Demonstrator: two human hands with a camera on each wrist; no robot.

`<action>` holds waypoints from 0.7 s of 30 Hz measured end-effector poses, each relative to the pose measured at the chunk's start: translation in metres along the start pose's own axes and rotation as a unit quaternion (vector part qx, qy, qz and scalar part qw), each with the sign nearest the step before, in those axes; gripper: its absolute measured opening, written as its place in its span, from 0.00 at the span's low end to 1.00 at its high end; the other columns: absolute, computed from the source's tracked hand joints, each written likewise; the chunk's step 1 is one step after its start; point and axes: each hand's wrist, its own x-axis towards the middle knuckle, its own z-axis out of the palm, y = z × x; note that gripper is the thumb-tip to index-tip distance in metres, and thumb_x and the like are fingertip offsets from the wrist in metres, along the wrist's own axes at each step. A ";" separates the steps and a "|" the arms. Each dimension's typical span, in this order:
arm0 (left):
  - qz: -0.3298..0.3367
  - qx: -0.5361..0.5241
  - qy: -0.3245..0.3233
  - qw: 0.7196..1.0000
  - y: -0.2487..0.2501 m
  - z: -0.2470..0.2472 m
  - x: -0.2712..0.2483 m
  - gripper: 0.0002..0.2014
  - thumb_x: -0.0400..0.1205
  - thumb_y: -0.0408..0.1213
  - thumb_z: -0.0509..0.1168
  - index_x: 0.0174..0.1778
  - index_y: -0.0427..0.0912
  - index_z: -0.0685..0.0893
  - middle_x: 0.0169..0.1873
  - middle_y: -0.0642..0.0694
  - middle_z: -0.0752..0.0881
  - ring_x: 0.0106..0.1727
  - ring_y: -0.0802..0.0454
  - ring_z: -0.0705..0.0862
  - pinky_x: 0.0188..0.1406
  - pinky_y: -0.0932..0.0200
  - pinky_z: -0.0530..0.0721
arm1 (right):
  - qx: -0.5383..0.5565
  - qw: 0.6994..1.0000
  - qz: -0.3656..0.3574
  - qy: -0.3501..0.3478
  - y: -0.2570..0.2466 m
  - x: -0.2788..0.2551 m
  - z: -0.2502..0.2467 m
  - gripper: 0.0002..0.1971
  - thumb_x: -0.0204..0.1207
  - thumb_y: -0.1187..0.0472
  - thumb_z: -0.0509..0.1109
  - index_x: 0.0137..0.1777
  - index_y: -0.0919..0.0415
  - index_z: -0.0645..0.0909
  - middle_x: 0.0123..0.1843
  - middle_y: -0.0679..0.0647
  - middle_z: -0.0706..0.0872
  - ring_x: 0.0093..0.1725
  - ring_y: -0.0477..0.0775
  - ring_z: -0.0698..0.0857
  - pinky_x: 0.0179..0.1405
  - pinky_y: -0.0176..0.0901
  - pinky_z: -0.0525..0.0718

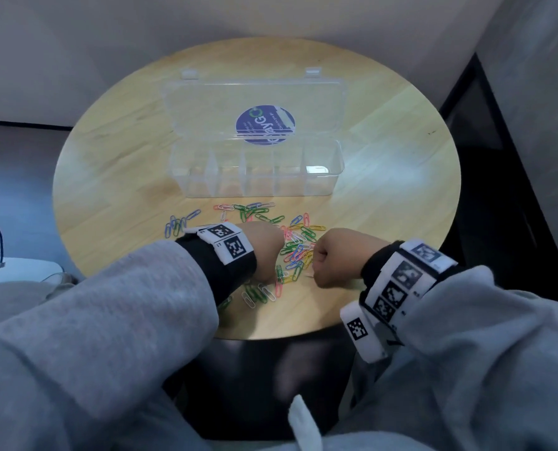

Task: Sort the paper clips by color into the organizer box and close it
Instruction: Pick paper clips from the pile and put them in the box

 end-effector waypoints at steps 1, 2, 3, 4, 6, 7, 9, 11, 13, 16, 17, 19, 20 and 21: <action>-0.007 -0.020 0.005 1.000 -0.003 0.000 -0.001 0.11 0.74 0.38 0.69 0.27 0.40 0.78 0.22 0.48 0.75 0.23 0.53 0.72 0.20 0.63 0.70 | 0.026 1.000 0.000 -0.011 0.004 -0.001 -0.006 0.04 0.65 0.64 0.67 0.31 0.58 0.79 0.29 0.52 0.80 0.30 0.50 0.77 0.31 0.38 0.75; -0.012 -0.048 0.012 0.999 -0.007 -0.001 -0.001 0.08 0.73 0.38 0.69 0.31 0.39 0.82 0.25 0.48 0.78 0.25 0.52 0.75 0.22 0.64 0.71 | 0.056 0.998 -0.001 -0.017 0.008 -0.002 -0.013 0.05 0.65 0.64 0.68 0.29 0.58 0.79 0.26 0.50 0.79 0.26 0.48 0.75 0.30 0.37 0.74; -0.019 -0.084 0.023 0.996 -0.012 -0.001 -0.002 0.06 0.72 0.40 0.69 0.34 0.40 0.85 0.28 0.48 0.81 0.29 0.51 0.77 0.25 0.64 0.72 | 0.090 0.996 0.000 -0.015 0.012 -0.004 -0.020 0.06 0.65 0.64 0.70 0.28 0.57 0.80 0.23 0.49 0.78 0.22 0.47 0.74 0.29 0.37 0.73; -0.025 -0.126 0.037 0.991 -0.019 -0.002 -0.003 0.05 0.71 0.41 0.69 0.34 0.43 0.85 0.30 0.49 0.83 0.32 0.51 0.79 0.27 0.64 0.73 | 0.129 0.992 0.003 -0.009 0.016 -0.005 -0.026 0.07 0.65 0.64 0.71 0.28 0.57 0.80 0.22 0.49 0.78 0.22 0.48 0.72 0.28 0.37 0.71; -0.020 -0.265 0.059 0.962 -0.034 -0.003 -0.003 0.07 0.71 0.38 0.68 0.28 0.45 0.79 0.27 0.52 0.83 0.31 0.54 0.80 0.28 0.65 0.74 | 0.227 0.974 0.009 0.006 0.023 -0.006 -0.034 0.08 0.68 0.67 0.71 0.29 0.60 0.78 0.25 0.53 0.76 0.24 0.51 0.70 0.26 0.37 0.70; -0.011 -0.371 0.061 0.927 -0.040 -0.004 -0.005 0.09 0.72 0.33 0.67 0.26 0.45 0.77 0.24 0.51 0.84 0.29 0.54 0.81 0.27 0.66 0.76 | 0.280 0.960 0.009 0.010 0.025 -0.007 -0.036 0.09 0.69 0.70 0.69 0.29 0.61 0.77 0.25 0.54 0.75 0.24 0.51 0.70 0.23 0.36 0.70; -0.005 -0.557 0.065 0.828 -0.048 -0.007 -0.009 0.14 0.76 0.23 0.60 0.25 0.41 0.72 0.21 0.49 0.85 0.25 0.54 0.82 0.22 0.68 0.77 | 0.369 0.929 0.002 0.013 0.028 -0.008 -0.039 0.13 0.71 0.75 0.65 0.28 0.63 0.74 0.24 0.55 0.77 0.23 0.49 0.71 0.19 0.32 0.70; -0.007 -0.662 0.068 0.746 -0.052 -0.011 -0.013 0.17 0.76 0.18 0.52 0.25 0.40 0.67 0.18 0.46 0.83 0.18 0.54 0.79 0.18 0.68 0.73 | 0.439 0.898 -0.006 0.024 0.030 -0.007 -0.041 0.15 0.73 0.78 0.62 0.28 0.63 0.71 0.21 0.54 0.81 0.18 0.45 0.73 0.16 0.30 0.71; -0.001 -0.727 0.063 0.684 -0.051 -0.013 -0.016 0.16 0.75 0.17 0.46 0.25 0.40 0.64 0.17 0.43 0.78 0.16 0.53 0.74 0.17 0.69 0.68 | 0.504 0.863 -0.016 0.041 0.031 -0.006 -0.045 0.15 0.74 0.80 0.60 0.31 0.63 0.71 0.20 0.53 0.82 0.16 0.43 0.74 0.15 0.29 0.71; 0.008 -0.803 0.032 0.595 -0.051 -0.013 -0.019 0.13 0.70 0.22 0.47 0.24 0.42 0.66 0.18 0.45 0.73 0.17 0.55 0.68 0.16 0.72 0.64 | 0.575 0.817 -0.030 0.041 0.032 -0.005 -0.048 0.15 0.74 0.80 0.59 0.43 0.61 0.80 0.24 0.53 0.80 0.19 0.44 0.75 0.18 0.30 0.72; 0.010 -0.817 0.017 0.577 -0.050 -0.013 -0.020 0.12 0.70 0.23 0.48 0.24 0.43 0.66 0.18 0.46 0.73 0.16 0.56 0.67 0.16 0.72 0.63 | 0.584 0.810 -0.034 0.034 0.033 -0.005 -0.048 0.16 0.74 0.79 0.58 0.46 0.60 0.82 0.24 0.53 0.80 0.20 0.44 0.75 0.18 0.30 0.72; 0.013 -0.832 -0.005 0.555 -0.049 -0.013 -0.019 0.13 0.71 0.23 0.45 0.26 0.43 0.66 0.17 0.47 0.71 0.14 0.56 0.66 0.16 0.73 0.63 | 0.588 0.808 -0.037 0.022 0.033 -0.005 -0.048 0.17 0.75 0.78 0.55 0.45 0.62 0.83 0.24 0.52 0.78 0.20 0.45 0.75 0.18 0.31 0.72; 0.013 -0.839 -0.013 0.543 -0.048 -0.014 -0.019 0.13 0.70 0.23 0.44 0.25 0.42 0.66 0.17 0.47 0.71 0.14 0.56 0.66 0.15 0.73 0.63 | 0.587 0.808 -0.035 0.019 0.034 -0.005 -0.047 0.17 0.75 0.78 0.54 0.42 0.62 0.82 0.24 0.52 0.76 0.20 0.45 0.74 0.18 0.31 0.72; 0.013 -0.847 -0.018 0.532 -0.047 -0.015 -0.019 0.12 0.67 0.23 0.45 0.24 0.42 0.67 0.17 0.46 0.72 0.14 0.56 0.66 0.15 0.74 0.64 | 0.589 0.808 -0.030 0.020 0.034 -0.005 -0.047 0.17 0.75 0.79 0.53 0.38 0.62 0.80 0.25 0.53 0.75 0.20 0.46 0.74 0.18 0.32 0.71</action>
